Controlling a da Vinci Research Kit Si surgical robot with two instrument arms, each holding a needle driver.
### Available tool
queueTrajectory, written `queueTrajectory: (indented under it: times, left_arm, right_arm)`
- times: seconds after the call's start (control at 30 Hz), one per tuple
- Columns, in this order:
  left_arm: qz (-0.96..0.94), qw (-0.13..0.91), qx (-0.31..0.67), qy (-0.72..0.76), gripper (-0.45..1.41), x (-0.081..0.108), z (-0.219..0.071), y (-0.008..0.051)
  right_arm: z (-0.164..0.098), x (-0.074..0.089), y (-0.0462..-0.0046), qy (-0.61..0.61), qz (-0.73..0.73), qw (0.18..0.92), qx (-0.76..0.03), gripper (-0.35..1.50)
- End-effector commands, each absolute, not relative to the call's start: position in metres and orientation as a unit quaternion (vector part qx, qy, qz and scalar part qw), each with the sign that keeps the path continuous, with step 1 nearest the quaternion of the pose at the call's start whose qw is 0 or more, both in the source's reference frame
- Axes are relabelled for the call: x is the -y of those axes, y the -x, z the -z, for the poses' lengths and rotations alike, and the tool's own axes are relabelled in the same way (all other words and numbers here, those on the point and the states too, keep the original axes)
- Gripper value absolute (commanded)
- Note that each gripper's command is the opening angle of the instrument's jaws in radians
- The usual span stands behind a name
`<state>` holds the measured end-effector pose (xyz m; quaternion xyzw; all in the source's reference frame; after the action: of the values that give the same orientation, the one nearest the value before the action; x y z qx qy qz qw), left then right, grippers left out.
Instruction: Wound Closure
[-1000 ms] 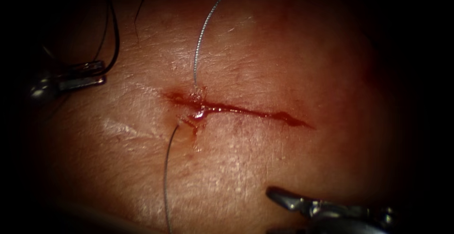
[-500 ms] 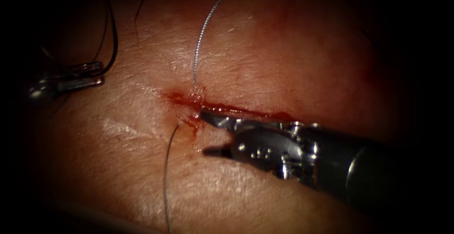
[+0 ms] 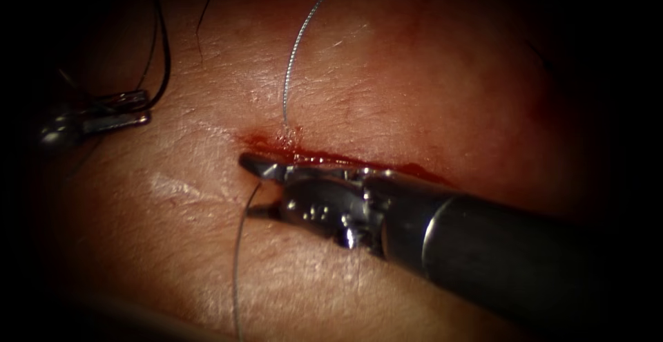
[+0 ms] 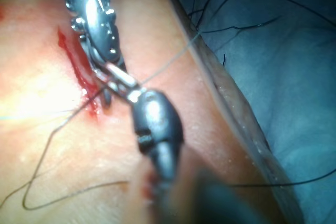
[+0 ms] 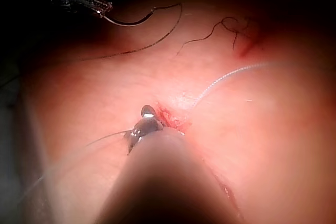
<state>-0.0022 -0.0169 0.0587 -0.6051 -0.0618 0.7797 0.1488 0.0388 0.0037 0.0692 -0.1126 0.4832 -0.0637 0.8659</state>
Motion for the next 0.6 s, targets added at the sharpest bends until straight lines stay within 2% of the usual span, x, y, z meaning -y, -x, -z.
queueTrajectory:
  times: [0.03,0.17,0.23,0.27,0.3,0.47,0.6]
  left_arm:
    - [-0.78,0.149,0.064,0.604,-0.45,0.0178,-0.0592,0.0022]
    - [-0.78,0.149,0.064,0.604,-0.45,0.0178,-0.0592,0.0022]
    - [-0.78,0.149,0.064,0.604,-0.45,0.0178,-0.0592,0.0022]
    - [-0.78,0.149,0.064,0.604,-0.45,0.0178,-0.0592,0.0022]
    - [-0.78,0.149,0.064,0.604,-0.45,0.0178,-0.0592,0.0022]
    - [-0.78,0.149,0.064,0.604,-0.45,0.0178,-0.0592,0.0022]
    - [-0.78,0.149,0.064,0.605,-0.45,0.0178,-0.0592,0.0021]
  right_arm:
    - [-0.0698,-0.0032,-0.04,0.111,0.065,0.865,-0.485,1.33]
    - [-0.0702,-0.0033,-0.0403,0.108,0.067,0.866,-0.484,1.28]
    - [-0.0702,-0.0032,-0.0403,0.082,0.08,0.874,-0.473,0.83]
    - [-0.0702,-0.0032,-0.0403,0.077,0.083,0.874,-0.472,0.46]
    - [-0.0701,-0.0031,-0.0401,0.059,0.098,0.875,-0.47,-0.35]
    - [-0.0697,-0.002,-0.0382,0.04,0.096,0.88,-0.464,-0.35]
    - [-0.0677,0.0008,-0.0351,0.027,0.083,0.88,-0.466,-0.35]
